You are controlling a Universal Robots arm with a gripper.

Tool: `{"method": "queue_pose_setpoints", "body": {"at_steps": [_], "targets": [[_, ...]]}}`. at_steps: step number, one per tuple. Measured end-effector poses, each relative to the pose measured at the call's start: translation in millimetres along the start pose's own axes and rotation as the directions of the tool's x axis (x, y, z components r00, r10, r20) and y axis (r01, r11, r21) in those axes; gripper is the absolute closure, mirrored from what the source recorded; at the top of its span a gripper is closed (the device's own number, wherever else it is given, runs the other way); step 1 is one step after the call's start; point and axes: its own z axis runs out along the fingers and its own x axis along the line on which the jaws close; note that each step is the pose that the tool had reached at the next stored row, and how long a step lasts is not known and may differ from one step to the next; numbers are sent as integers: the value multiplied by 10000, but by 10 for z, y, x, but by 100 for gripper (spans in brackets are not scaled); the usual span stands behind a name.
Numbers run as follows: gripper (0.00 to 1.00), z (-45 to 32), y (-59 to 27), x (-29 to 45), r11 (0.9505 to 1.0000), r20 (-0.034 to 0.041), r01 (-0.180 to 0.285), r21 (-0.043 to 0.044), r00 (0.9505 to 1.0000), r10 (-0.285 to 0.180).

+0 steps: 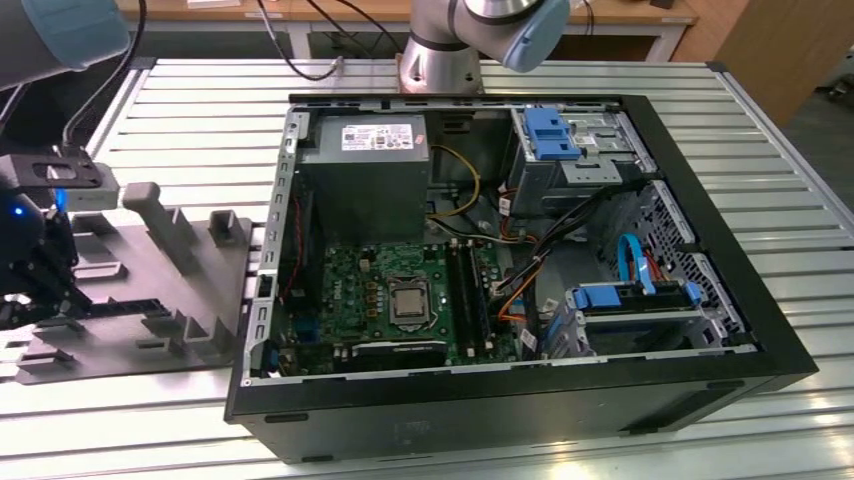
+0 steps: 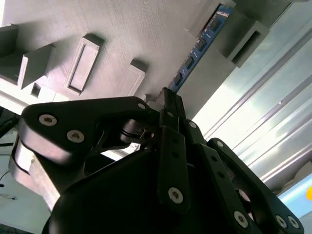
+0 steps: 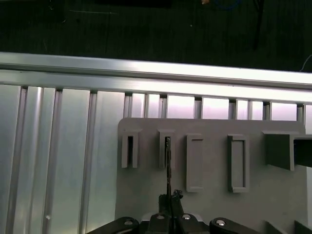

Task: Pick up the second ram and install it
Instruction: 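Pick up the second ram and move it above second insertion slot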

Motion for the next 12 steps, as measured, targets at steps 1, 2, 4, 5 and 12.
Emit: {"method": "queue_pose_setpoints", "body": {"at_steps": [1, 2, 4, 5, 12], "targets": [[88, -32, 1, -1, 10000, 0, 0, 0, 10000, 0], [88, -66, 2, -2, 10000, 0, 0, 0, 10000, 0], [88, -121, 4, -3, 10000, 1, 0, 2, 10000, 0], [88, -148, 5, -4, 10000, 0, 0, 0, 10000, 0], [88, -322, 12, -8, 10000, 0, -1, 0, 10000, 1]]}}
